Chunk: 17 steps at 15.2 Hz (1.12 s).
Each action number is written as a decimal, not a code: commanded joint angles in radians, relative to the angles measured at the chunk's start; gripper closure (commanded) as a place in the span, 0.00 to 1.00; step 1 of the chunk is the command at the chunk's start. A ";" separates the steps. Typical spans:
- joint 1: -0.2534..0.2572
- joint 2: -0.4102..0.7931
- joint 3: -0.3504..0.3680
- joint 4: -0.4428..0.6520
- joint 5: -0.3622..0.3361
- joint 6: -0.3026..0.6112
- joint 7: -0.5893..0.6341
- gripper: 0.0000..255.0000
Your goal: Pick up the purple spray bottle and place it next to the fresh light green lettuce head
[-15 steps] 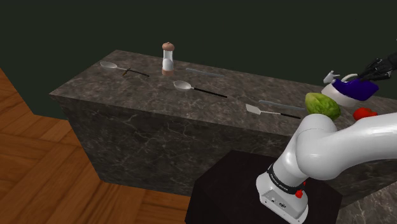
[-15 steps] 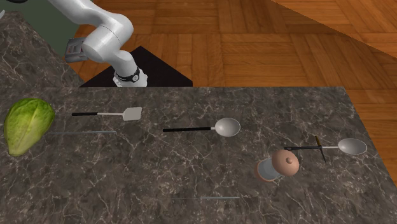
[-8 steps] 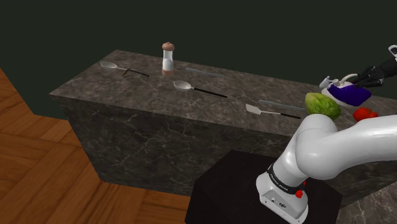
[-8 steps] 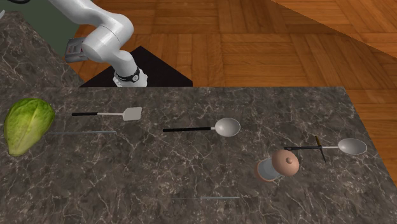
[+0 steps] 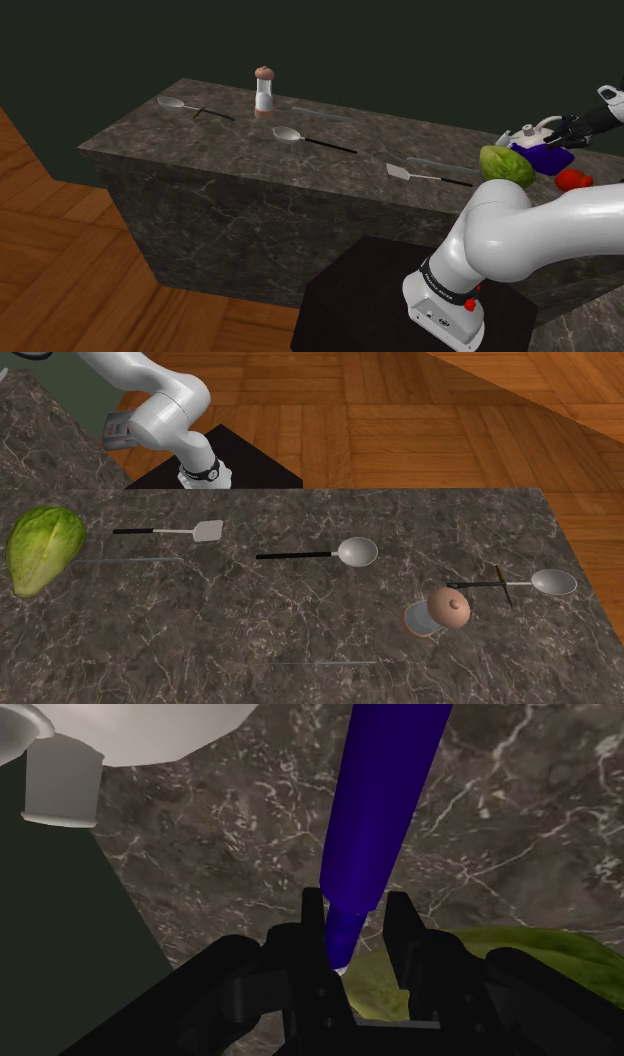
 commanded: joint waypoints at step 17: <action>-0.015 0.013 0.023 0.067 0.018 -0.077 -0.017 0.00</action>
